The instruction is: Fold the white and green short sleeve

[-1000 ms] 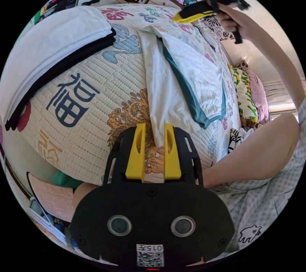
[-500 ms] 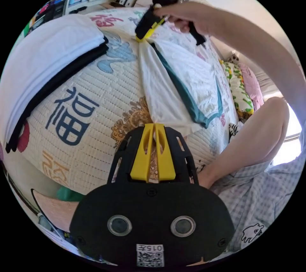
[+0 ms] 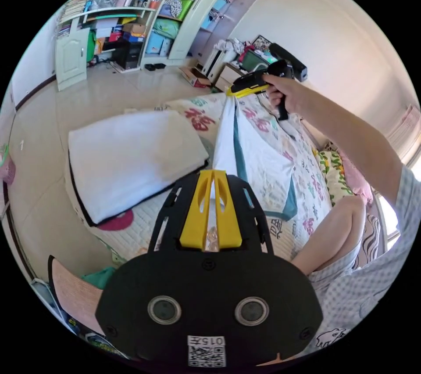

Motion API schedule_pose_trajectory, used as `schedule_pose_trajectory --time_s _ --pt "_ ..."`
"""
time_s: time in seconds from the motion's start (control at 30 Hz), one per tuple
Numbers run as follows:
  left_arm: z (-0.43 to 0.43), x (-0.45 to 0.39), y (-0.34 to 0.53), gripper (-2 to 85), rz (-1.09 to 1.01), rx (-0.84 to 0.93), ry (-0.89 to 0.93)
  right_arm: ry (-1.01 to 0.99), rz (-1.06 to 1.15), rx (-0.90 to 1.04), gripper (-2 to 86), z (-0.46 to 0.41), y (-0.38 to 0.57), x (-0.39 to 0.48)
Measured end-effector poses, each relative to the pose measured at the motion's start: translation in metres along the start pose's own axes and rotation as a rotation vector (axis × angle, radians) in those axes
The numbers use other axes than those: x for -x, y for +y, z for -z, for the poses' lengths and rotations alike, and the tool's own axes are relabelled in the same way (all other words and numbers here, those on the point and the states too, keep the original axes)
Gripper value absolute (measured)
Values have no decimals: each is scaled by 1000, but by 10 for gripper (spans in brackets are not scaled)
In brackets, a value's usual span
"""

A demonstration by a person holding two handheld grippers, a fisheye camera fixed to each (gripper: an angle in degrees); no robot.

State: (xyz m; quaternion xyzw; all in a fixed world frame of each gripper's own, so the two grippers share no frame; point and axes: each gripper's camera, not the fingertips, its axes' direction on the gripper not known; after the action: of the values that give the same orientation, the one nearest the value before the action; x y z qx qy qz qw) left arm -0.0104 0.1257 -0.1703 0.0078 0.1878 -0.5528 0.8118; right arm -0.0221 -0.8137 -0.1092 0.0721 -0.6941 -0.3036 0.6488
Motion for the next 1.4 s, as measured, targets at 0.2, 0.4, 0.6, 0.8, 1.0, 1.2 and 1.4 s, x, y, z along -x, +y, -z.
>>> schedule_pose_trajectory --time_s 0.2,0.4,0.6,0.8,1.0,1.2,1.4 --pt "15 -72 -12 -6 -152 1 114 -232 5 -25 14 71 31 -90" --pt "-38 -183 -11 -7 -300 105 296 -355 -28 -48 13 143 101 -222" --pt "-130 -300 -14 -7 -457 277 366 -315 -167 -16 15 175 154 -351" --pt "-204 -368 -21 -6 -553 442 352 -320 -290 31 18 174 186 -445" --pt "-225 -399 -44 -1 -611 502 366 -332 -286 27 31 196 209 -495" --pt "-276 -406 -57 64 -633 698 375 -279 -338 -25 88 215 237 -534" --pt "-259 -334 -141 96 -434 514 468 -407 -281 -58 135 228 258 -554"
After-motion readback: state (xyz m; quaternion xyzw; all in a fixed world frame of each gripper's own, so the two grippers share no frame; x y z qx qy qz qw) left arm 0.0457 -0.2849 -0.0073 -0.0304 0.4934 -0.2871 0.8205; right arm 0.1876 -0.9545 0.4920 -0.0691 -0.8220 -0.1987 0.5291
